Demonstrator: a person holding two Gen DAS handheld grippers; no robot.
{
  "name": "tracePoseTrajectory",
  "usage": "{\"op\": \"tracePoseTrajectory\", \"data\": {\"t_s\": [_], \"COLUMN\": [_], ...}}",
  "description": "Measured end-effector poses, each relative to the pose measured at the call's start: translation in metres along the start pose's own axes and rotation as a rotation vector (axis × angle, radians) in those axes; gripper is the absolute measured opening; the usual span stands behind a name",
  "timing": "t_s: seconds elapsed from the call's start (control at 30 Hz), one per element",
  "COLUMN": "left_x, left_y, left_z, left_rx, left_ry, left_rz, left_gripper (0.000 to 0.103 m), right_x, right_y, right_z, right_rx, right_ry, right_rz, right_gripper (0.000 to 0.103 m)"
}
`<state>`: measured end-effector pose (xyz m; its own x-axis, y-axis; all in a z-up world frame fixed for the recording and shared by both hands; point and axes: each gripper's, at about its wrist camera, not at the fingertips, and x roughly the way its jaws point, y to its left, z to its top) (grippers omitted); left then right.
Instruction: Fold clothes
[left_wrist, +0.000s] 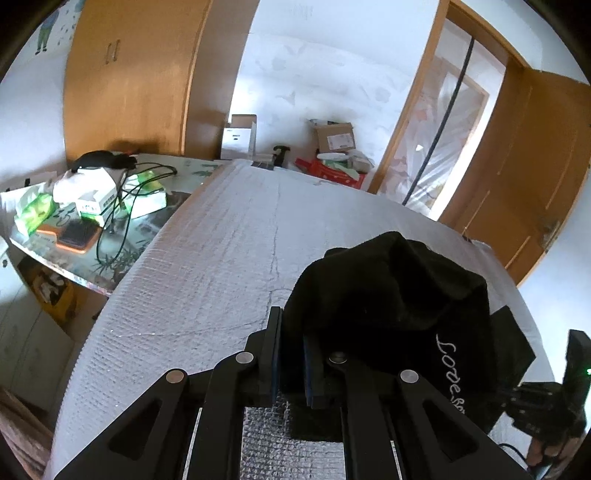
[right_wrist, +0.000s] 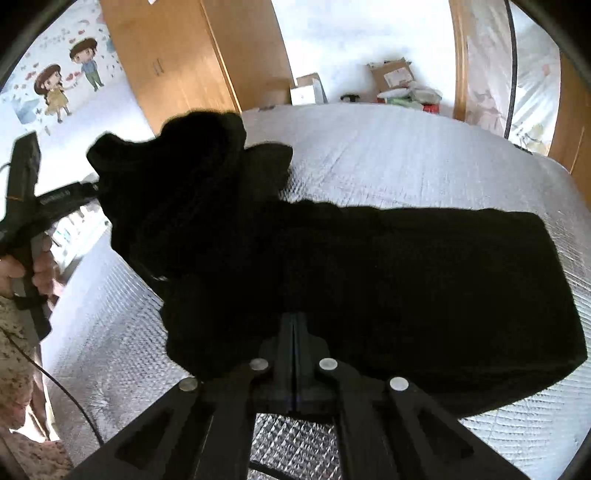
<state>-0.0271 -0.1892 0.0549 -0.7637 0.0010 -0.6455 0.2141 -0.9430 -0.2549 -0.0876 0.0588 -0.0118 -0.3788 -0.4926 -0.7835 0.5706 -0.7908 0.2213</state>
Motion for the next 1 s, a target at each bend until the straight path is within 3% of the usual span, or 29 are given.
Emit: {"op": "tracePoseTrajectory", "data": {"t_s": [0.23,0.4,0.6,0.77,0.87,1.0], "left_x": [-0.005,-0.008,-0.015,-0.024,-0.031,-0.040], "left_y": [0.008,0.008,0.011,0.018,0.025,0.037], "left_z": [-0.003,-0.009,-0.016,-0.025,-0.029,-0.037], "left_rx": [-0.035,-0.037,-0.058,-0.079,-0.097,-0.122], "left_ry": [0.002,0.010,0.012,0.014,0.012,0.012], "left_rz": [0.009,0.016,0.020,0.019,0.016,0.027], "left_gripper": [0.010,0.010,0.010,0.010,0.010,0.010], "right_x": [-0.006,-0.006,0.012,0.031,0.035,0.026], "right_y": [0.001,0.013,0.040,0.041,0.032,0.039], "right_z": [0.008,0.016,0.032,0.049,0.053,0.053], "right_rx": [-0.006,-0.024,-0.051,0.055,0.130,0.078], "right_ry": [-0.034,-0.051,-0.038,-0.023,-0.013,-0.014], "right_rz": [0.051,0.102,0.185,0.248,0.285,0.247], "right_gripper": [0.003,0.036,0.041,0.041,0.014,0.011]}}
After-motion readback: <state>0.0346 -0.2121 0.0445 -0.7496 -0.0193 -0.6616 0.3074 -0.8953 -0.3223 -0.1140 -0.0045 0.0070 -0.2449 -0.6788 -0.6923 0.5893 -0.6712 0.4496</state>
